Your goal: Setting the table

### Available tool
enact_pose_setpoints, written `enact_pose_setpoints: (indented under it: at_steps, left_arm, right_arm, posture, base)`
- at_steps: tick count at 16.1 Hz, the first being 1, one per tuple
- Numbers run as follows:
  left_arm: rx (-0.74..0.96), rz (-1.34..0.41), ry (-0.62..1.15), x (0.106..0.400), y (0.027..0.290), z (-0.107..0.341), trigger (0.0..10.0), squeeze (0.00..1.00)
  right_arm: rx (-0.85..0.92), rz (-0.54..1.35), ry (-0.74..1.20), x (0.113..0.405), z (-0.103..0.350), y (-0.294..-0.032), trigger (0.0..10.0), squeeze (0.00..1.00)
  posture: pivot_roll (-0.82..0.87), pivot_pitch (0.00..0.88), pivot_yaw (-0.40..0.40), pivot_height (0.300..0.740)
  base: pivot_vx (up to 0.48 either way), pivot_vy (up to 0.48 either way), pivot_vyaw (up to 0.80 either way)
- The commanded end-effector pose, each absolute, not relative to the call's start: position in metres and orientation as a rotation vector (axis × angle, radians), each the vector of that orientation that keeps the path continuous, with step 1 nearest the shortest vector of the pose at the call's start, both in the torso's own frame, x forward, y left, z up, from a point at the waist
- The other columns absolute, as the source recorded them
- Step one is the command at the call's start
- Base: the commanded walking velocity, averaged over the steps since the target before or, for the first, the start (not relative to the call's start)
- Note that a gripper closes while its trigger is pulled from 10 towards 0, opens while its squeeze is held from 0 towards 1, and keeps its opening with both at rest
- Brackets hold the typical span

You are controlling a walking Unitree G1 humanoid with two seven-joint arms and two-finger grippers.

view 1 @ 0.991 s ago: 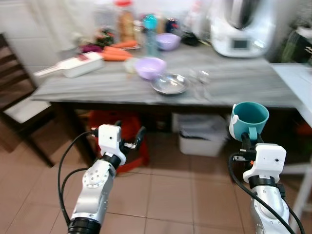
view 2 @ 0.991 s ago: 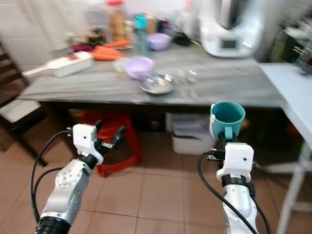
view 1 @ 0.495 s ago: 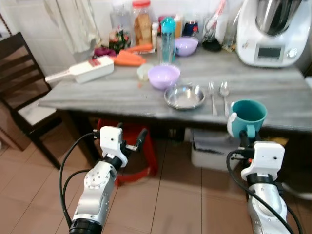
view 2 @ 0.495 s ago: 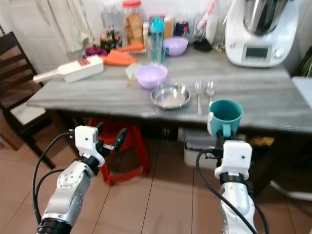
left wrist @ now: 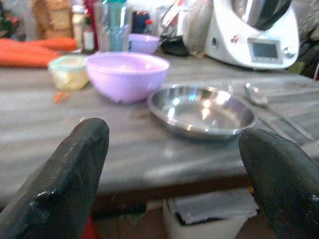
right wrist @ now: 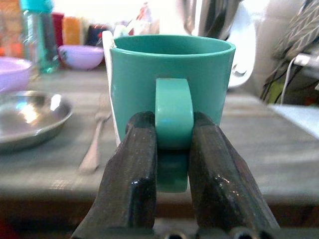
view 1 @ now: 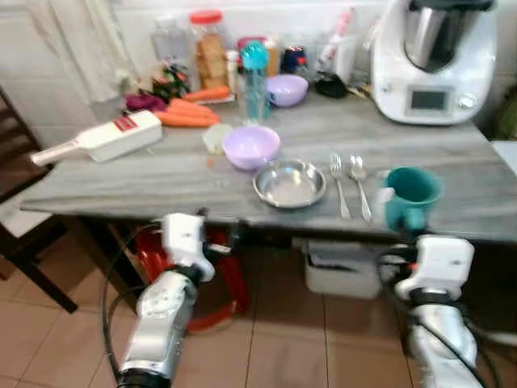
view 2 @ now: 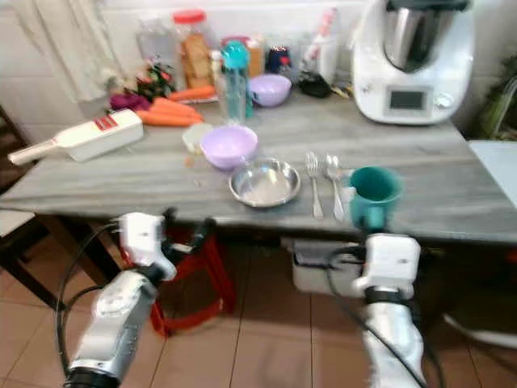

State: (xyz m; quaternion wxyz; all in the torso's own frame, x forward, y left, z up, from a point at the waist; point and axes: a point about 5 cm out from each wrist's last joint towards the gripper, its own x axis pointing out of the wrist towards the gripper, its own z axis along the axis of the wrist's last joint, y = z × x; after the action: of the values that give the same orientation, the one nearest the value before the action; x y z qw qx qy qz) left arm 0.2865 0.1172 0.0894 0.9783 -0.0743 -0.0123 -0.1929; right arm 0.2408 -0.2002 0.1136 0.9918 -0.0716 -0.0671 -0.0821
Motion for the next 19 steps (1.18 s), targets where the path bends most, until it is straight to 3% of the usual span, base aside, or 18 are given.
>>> enact_pose_setpoints:
  at_steps: [1, 7, 13, 19]
  left_arm:
    - [-0.127, -0.359, -0.036, 0.288, 0.132, 0.093, 10.0, 0.00]
    - [-0.132, -0.377, -0.030, 0.285, 0.129, 0.093, 10.0, 0.00]
    - [-0.132, -0.406, -0.020, 0.282, 0.129, 0.091, 10.0, 0.00]
    - [-0.109, -0.479, -0.037, 0.268, 0.137, 0.093, 10.0, 0.00]
  right_arm:
    - [-0.115, -0.135, -0.168, 0.245, 0.121, -0.189, 10.0, 0.00]
    - [-0.116, -0.127, -0.170, 0.248, 0.121, -0.188, 10.0, 0.00]
    - [-0.126, -0.121, -0.175, 0.251, 0.122, -0.187, 10.0, 0.00]
    - [-0.144, -0.111, -0.199, 0.256, 0.129, -0.190, 10.0, 0.00]
  posture:
    - [-0.04, 0.000, 0.041, 0.740]
    - [-0.04, 0.000, 0.038, 0.740]
    - [-0.04, 0.000, 0.034, 0.740]
    - [-0.04, 0.000, 0.032, 0.740]
  base:
    - [0.371, 0.000, 0.00]
    - [0.376, 0.000, -0.34]
    - [0.376, 0.000, 0.00]
    - [0.000, 0.000, 0.00]
